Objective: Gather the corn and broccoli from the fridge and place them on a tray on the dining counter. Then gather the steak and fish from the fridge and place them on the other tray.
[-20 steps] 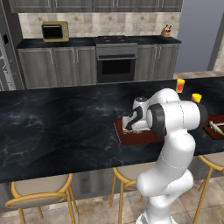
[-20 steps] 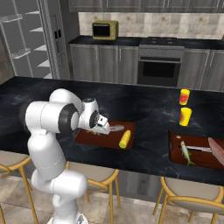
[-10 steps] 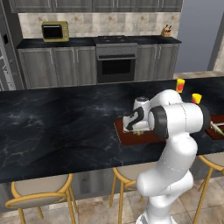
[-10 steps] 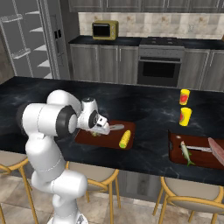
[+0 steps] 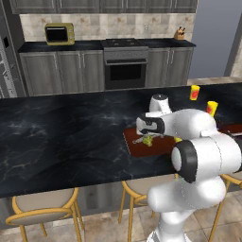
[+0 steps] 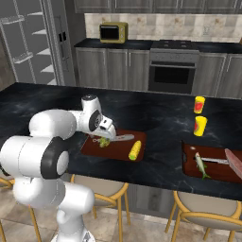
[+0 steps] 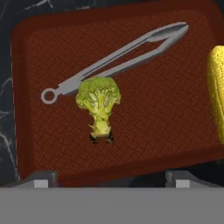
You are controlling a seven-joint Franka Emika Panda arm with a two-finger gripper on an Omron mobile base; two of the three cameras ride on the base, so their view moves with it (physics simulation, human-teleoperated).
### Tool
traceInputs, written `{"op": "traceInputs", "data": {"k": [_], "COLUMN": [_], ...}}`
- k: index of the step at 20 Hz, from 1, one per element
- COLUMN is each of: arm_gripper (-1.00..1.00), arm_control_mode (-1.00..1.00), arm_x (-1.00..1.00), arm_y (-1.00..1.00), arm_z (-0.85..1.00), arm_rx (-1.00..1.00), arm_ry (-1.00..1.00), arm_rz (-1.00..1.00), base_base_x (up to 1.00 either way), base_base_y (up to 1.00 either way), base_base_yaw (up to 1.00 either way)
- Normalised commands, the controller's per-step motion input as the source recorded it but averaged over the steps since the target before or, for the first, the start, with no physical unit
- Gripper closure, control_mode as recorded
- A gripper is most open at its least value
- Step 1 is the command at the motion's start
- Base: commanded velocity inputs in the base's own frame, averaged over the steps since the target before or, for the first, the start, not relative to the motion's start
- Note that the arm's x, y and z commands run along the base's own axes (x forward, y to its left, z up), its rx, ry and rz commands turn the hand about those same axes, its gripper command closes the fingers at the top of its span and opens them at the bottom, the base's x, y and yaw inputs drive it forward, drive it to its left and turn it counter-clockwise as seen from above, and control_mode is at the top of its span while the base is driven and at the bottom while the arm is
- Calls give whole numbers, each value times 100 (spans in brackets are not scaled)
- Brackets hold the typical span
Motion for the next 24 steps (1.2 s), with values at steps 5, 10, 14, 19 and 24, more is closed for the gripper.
{"op": "traceInputs", "data": {"k": [5, 10, 14, 19, 24], "arm_gripper": [-100, -100, -100, -100, -100], "arm_control_mode": [-100, -100, -100, -100, -100], "arm_x": [-64, -98, -100, -100, -100], "arm_y": [0, 3, 11, 3, 4], "arm_z": [100, 100, 81, 78, 78], "arm_rx": [0, 0, 0, -1, 0], "arm_ry": [-1, -5, -19, -30, -31], "arm_rz": [9, 19, 21, 9, -2], "base_base_x": [0, 0, 0, 0, 0], "base_base_y": [0, 0, 0, 0, 0], "base_base_yaw": [0, 0, 0, 0, 0]}}
